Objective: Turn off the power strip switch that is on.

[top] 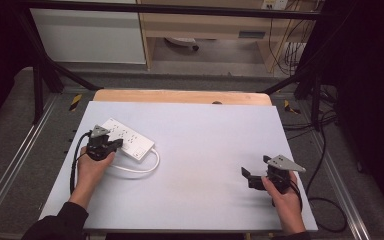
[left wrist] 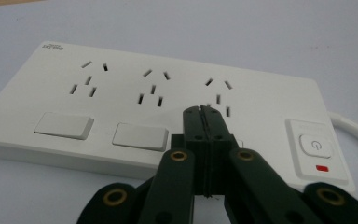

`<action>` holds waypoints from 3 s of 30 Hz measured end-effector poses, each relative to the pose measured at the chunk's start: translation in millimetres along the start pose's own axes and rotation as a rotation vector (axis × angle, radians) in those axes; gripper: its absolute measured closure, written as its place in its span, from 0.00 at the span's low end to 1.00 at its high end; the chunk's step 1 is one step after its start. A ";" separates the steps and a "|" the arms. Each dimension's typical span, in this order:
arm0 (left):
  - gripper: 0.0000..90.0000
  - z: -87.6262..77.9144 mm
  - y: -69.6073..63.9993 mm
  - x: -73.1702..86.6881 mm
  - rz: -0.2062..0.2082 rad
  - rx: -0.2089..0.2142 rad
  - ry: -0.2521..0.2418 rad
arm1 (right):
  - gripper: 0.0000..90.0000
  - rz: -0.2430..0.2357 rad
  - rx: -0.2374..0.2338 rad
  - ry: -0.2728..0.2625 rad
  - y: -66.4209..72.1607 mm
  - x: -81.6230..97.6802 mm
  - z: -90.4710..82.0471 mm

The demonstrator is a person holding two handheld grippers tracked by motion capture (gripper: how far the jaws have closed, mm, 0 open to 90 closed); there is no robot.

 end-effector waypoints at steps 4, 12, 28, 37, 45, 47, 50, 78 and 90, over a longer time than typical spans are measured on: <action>1.00 0.2 0.4 0.3 0.000 -0.001 -0.001 | 0.04 0.001 -0.001 0.001 0.1 0.1 0.0; 1.00 0.7 0.8 0.6 0.002 -0.002 0.001 | 0.04 0.002 0.000 0.001 0.0 0.2 0.1; 1.00 1.0 0.4 0.9 0.001 -0.007 -0.002 | 0.04 -0.001 0.000 0.001 -0.3 0.2 0.0; 1.00 2.4 1.0 0.8 -0.008 -0.002 -0.008 | 0.04 -0.001 0.000 0.000 -0.4 0.2 -0.3; 1.00 2.4 1.2 0.9 -0.006 -0.001 -0.008 | 0.04 -0.001 0.000 0.001 -0.2 0.2 -0.1; 1.00 2.4 1.1 0.9 -0.005 -0.002 -0.009 | 0.04 -0.002 0.000 -0.001 -0.4 0.2 0.0; 1.00 2.3 1.2 1.0 -0.003 -0.001 -0.007 | 0.04 0.003 -0.002 0.001 0.0 0.2 0.0; 1.00 3.8 1.4 2.6 0.008 -0.009 -0.004 | 0.04 0.000 -0.003 0.002 0.5 0.4 0.8; 1.00 3.7 0.2 2.9 0.022 -0.018 -0.007 | 0.04 -0.004 -0.002 0.005 1.1 0.4 1.8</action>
Point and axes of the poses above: each handheld gripper's, and its own axes: z roughly forward along the jaws, x roughly out of its underside, y roughly to its left, the point moved 1 cm from there along z, roughly forward along the jaws, and after that the axes turned 11 degrees about z, right-handed, at the moved point
